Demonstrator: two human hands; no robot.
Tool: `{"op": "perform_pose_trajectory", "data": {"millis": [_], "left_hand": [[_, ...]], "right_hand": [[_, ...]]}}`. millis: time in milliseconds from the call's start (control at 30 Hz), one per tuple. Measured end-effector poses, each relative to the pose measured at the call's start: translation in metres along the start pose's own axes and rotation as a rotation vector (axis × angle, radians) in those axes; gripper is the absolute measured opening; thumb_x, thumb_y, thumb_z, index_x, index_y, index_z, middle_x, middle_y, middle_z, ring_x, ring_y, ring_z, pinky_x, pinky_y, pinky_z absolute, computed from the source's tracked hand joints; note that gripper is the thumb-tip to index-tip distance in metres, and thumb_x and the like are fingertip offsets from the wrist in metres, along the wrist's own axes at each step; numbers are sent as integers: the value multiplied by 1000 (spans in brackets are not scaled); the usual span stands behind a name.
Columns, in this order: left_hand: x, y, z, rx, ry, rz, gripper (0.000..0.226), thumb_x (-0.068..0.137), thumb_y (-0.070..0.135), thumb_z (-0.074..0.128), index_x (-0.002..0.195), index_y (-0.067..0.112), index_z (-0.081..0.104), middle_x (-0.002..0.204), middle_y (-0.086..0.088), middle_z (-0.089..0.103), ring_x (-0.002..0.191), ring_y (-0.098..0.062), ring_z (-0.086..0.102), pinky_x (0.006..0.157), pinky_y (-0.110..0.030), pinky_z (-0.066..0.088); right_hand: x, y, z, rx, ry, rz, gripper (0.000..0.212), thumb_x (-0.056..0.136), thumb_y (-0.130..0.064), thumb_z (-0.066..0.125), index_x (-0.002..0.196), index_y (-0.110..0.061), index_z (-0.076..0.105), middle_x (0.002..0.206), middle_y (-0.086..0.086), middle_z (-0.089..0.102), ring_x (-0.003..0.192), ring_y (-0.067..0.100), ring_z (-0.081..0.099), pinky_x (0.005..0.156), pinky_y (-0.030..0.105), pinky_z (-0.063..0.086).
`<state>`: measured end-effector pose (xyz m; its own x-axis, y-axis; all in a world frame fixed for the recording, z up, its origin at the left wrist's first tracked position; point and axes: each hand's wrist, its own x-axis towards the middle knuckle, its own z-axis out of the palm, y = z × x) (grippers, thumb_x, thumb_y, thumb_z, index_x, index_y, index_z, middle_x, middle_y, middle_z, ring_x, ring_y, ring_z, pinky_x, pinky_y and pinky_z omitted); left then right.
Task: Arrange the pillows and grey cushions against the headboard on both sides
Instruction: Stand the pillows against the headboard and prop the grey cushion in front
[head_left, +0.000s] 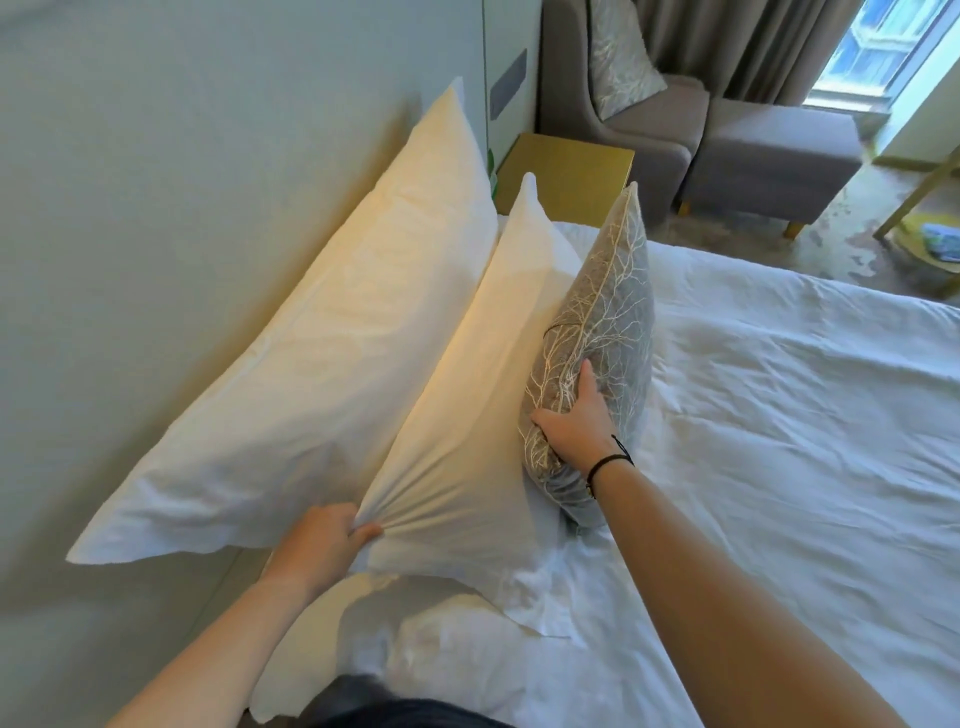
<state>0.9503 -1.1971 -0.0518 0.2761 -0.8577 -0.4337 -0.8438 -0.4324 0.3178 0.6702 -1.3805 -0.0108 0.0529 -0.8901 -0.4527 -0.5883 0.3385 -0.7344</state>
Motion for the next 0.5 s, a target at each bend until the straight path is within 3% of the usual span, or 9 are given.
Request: {"op": "perform_pose_trajectory", "data": {"millis": [167,267,400,500], "left_hand": [[-21,-7,1,3,63,-31,40,93,43,62,61,21,51,60,5,58,61,-15,56,50,-31,34],[-33,-13,5,29,101,-57,47,94,41,60,56,19,44,52,2,51,54,-16,52,50,-33,32],[-41,-11,7,-27,224,-85,39,92,39,63,58,22,54,54,4,57,54,-12,55,53,-33,42],[-46,0,8,-93,300,-79,21,90,37,65,72,28,59,71,12,63,68,-10,60,61,-34,49]], "right_hand": [[0,2,-13,1,-59,19,102,77,-32,64,149,-47,-7,161,9,17,115,34,57,93,56,51],[-2,5,-16,17,-72,10,105,74,-39,67,149,-48,-6,162,8,15,126,36,51,99,56,47],[-5,12,-21,118,-99,-5,119,61,-71,72,150,-49,-4,164,6,8,145,33,25,111,60,30],[-9,15,-28,143,-90,-24,120,55,-87,62,151,-46,3,163,2,14,146,29,23,112,60,29]]}}
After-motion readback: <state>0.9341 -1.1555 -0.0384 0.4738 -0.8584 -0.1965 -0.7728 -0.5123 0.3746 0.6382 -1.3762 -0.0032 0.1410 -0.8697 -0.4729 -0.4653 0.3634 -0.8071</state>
